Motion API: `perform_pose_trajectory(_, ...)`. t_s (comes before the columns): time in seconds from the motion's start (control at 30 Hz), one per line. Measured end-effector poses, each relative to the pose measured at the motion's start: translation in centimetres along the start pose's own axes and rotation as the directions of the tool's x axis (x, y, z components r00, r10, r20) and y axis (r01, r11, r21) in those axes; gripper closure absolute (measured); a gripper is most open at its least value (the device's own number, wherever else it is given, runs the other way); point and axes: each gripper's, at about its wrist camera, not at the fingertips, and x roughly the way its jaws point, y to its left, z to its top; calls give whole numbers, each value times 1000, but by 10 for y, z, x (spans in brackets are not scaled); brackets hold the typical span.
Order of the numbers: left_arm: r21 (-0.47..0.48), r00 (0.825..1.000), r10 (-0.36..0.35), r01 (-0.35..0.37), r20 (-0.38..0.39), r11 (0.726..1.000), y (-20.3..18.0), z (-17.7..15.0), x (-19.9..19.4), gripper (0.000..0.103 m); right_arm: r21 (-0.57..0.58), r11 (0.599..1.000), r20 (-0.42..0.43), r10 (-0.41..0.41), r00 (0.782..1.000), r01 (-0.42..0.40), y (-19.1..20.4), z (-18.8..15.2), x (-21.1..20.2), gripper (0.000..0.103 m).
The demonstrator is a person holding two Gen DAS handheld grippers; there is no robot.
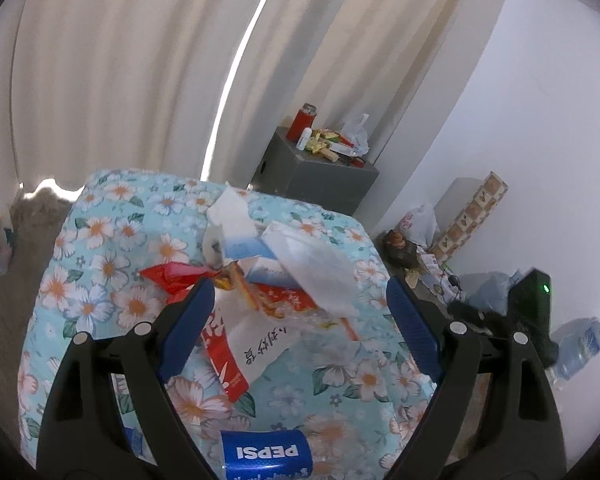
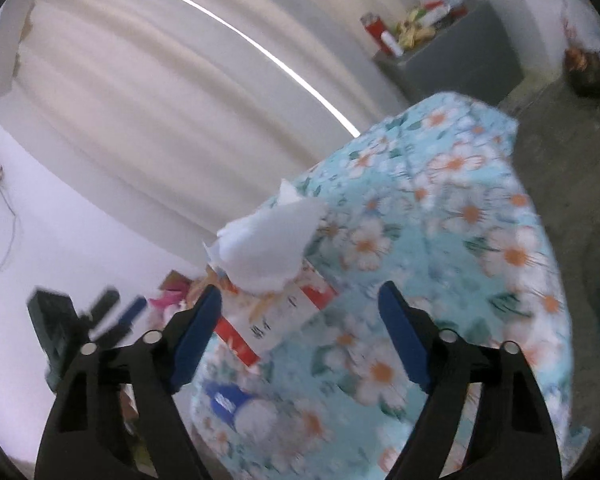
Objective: Collect trash
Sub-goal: 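Move both tools back over the bed toward the tissues and box, then grasp the white tissue with the right tool while the left tool grips the red-and-white box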
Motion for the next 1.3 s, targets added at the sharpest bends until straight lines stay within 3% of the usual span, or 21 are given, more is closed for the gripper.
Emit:
perform_pose_trajectory(0.3,-19,1000,-6,5,-14,1000,13,-8,12,20,164,985,-157,77,985,-51,-19,35,85,45)
perform_pose_trajectory(0.37,-17,1000,-3,3,-15,1000,15,-8,12,20,166,986,-183,63,981,-33,-18,37,97,54)
perform_pose_trajectory(0.53,1,1000,14,-14,-5,1000,20,-10,9,20,126,992,-190,52,980,-29,-6,35,97,90)
perform_pose_trajectory(0.63,6,1000,23,-23,-6,1000,24,-11,10,20,88,996,-171,38,985,-23,4,35,88,98)
perform_pose_trajectory(1.13,-7,1000,11,-11,-6,1000,26,-17,14,20,15,993,-6,115,993,-115,26,40,5,99)
perform_pose_trajectory(1.3,-10,1000,2,-2,-8,1000,24,-19,16,20,40,993,-11,108,994,-107,15,32,-3,98)
